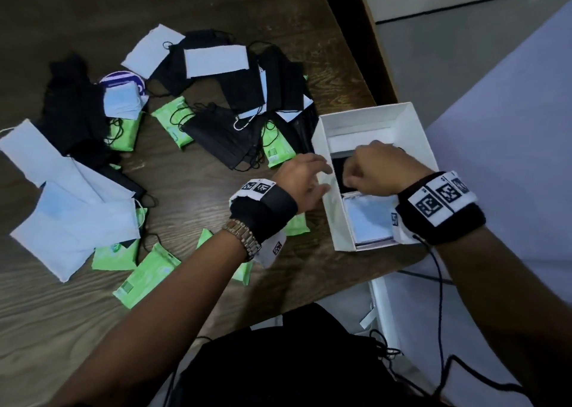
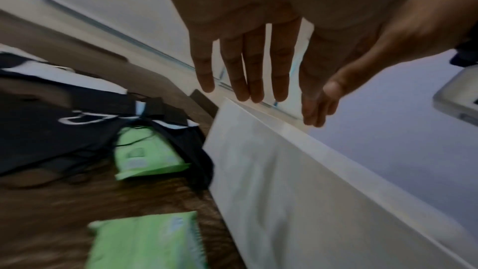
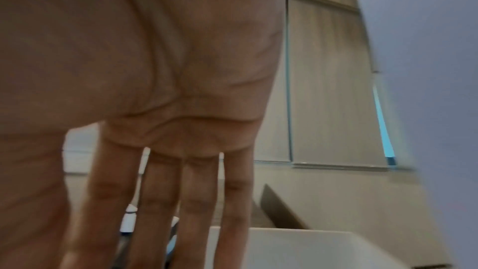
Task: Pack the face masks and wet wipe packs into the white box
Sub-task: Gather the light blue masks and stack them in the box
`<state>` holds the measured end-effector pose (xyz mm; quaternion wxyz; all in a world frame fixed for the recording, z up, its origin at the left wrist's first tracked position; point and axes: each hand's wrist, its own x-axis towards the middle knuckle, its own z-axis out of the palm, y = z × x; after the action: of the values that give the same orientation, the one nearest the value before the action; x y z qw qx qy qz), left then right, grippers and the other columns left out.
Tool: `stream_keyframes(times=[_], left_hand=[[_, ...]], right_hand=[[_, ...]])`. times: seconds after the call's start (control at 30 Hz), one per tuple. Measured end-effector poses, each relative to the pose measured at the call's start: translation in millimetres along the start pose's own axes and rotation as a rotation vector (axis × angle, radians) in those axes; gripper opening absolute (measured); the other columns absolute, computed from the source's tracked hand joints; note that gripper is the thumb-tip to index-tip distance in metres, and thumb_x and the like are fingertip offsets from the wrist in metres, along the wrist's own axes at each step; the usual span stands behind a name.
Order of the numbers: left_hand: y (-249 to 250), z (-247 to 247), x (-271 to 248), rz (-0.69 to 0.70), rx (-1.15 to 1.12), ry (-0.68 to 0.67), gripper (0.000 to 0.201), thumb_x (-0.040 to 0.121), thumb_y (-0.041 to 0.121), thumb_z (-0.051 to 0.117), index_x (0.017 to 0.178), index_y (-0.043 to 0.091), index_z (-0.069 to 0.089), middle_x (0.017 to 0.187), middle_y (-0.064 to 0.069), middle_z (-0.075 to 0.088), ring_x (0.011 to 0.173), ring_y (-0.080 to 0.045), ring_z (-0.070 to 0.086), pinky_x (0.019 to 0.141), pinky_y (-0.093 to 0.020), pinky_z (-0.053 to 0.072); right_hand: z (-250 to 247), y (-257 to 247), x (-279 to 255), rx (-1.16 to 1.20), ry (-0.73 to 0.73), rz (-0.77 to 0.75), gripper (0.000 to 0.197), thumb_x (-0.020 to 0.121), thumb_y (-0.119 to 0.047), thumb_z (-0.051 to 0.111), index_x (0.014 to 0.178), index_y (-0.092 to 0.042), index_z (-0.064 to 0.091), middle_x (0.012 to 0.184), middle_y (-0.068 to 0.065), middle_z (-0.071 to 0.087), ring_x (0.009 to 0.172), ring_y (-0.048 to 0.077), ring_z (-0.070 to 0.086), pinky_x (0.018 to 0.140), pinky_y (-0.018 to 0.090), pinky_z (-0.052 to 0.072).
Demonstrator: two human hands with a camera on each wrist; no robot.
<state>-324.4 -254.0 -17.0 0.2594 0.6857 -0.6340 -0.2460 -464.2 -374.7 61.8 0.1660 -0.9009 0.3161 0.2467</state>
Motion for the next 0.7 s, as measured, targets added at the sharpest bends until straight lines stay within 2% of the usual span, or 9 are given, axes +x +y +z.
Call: stream_keyframes(times=[0.07, 0.13, 0.23, 0.3, 0.4, 0.5, 0.63, 0.7], left_hand=[[-25, -23, -22, -0.086, -0.043, 0.055, 0.033, 0.080, 0.027, 0.064, 0.107, 0.009, 0.069, 0.108, -0.009, 0.066, 0.100, -0.029, 0.062, 0.085, -0.035, 0.050], [-53, -45, -49, -0.210, -0.048, 0.108, 0.030, 0.084, 0.026, 0.066, 0.110, 0.011, 0.068, 0.107, -0.010, 0.066, 0.102, -0.030, 0.061, 0.086, -0.033, 0.046], [-104, -75, -99, -0.392, 0.012, 0.099, 0.037, 0.086, 0.030, 0.065, 0.122, 0.018, 0.063, 0.120, -0.008, 0.064, 0.112, -0.030, 0.056, 0.091, -0.031, 0.041], [-132, -88, -127, -0.482, 0.034, 0.077, 0.041, 0.087, 0.032, 0.064, 0.126, 0.020, 0.060, 0.128, -0.007, 0.061, 0.117, -0.032, 0.054, 0.095, -0.032, 0.041], [-171, -112, -177, -0.597, 0.039, 0.074, 0.042, 0.084, 0.030, 0.065, 0.123, 0.017, 0.061, 0.126, -0.010, 0.061, 0.114, -0.033, 0.055, 0.095, -0.033, 0.044], [-210, -134, -225, -0.681, 0.002, 0.147, 0.031, 0.082, 0.025, 0.067, 0.112, 0.016, 0.067, 0.116, -0.008, 0.064, 0.111, -0.029, 0.057, 0.093, -0.031, 0.045], [-264, -145, -281, -0.904, -0.006, 0.196, 0.039, 0.086, 0.031, 0.066, 0.122, 0.017, 0.060, 0.130, -0.007, 0.056, 0.123, -0.025, 0.049, 0.100, -0.032, 0.039], [-286, -146, -301, -0.997, -0.023, 0.242, 0.046, 0.084, 0.031, 0.067, 0.126, 0.015, 0.055, 0.132, -0.009, 0.051, 0.123, -0.027, 0.048, 0.101, -0.034, 0.039]], right_hand=[[-3, -50, 19, 0.043, 0.086, -0.081, 0.015, 0.086, -0.039, 0.065, 0.095, -0.029, 0.073, 0.095, 0.002, 0.068, 0.091, 0.024, 0.062, 0.075, 0.033, 0.049], [3, -100, 42, 0.059, 0.084, -0.134, 0.017, 0.086, -0.043, 0.067, 0.097, -0.030, 0.069, 0.101, 0.003, 0.066, 0.097, 0.024, 0.060, 0.080, 0.034, 0.049], [20, -175, 75, 0.069, 0.052, -0.184, 0.013, 0.086, -0.043, 0.068, 0.088, -0.033, 0.061, 0.101, 0.003, 0.061, 0.097, 0.024, 0.059, 0.074, 0.031, 0.042], [34, -211, 91, 0.094, 0.035, -0.197, 0.014, 0.086, -0.043, 0.069, 0.087, -0.034, 0.058, 0.103, 0.004, 0.058, 0.095, 0.026, 0.058, 0.075, 0.030, 0.039], [59, -269, 117, 0.070, -0.019, -0.227, 0.020, 0.086, -0.043, 0.068, 0.101, -0.030, 0.062, 0.108, 0.006, 0.057, 0.101, 0.027, 0.055, 0.078, 0.030, 0.037], [79, -324, 137, 0.051, -0.041, -0.273, 0.018, 0.084, -0.043, 0.067, 0.095, -0.030, 0.062, 0.110, 0.008, 0.064, 0.107, 0.028, 0.056, 0.079, 0.031, 0.040], [107, -386, 159, 0.101, -0.031, -0.278, 0.024, 0.088, -0.036, 0.068, 0.105, -0.021, 0.065, 0.110, 0.008, 0.065, 0.109, 0.029, 0.056, 0.084, 0.036, 0.048], [119, -409, 170, 0.146, -0.007, -0.261, 0.028, 0.089, -0.033, 0.068, 0.112, -0.020, 0.062, 0.117, 0.008, 0.060, 0.106, 0.030, 0.057, 0.084, 0.034, 0.046]])
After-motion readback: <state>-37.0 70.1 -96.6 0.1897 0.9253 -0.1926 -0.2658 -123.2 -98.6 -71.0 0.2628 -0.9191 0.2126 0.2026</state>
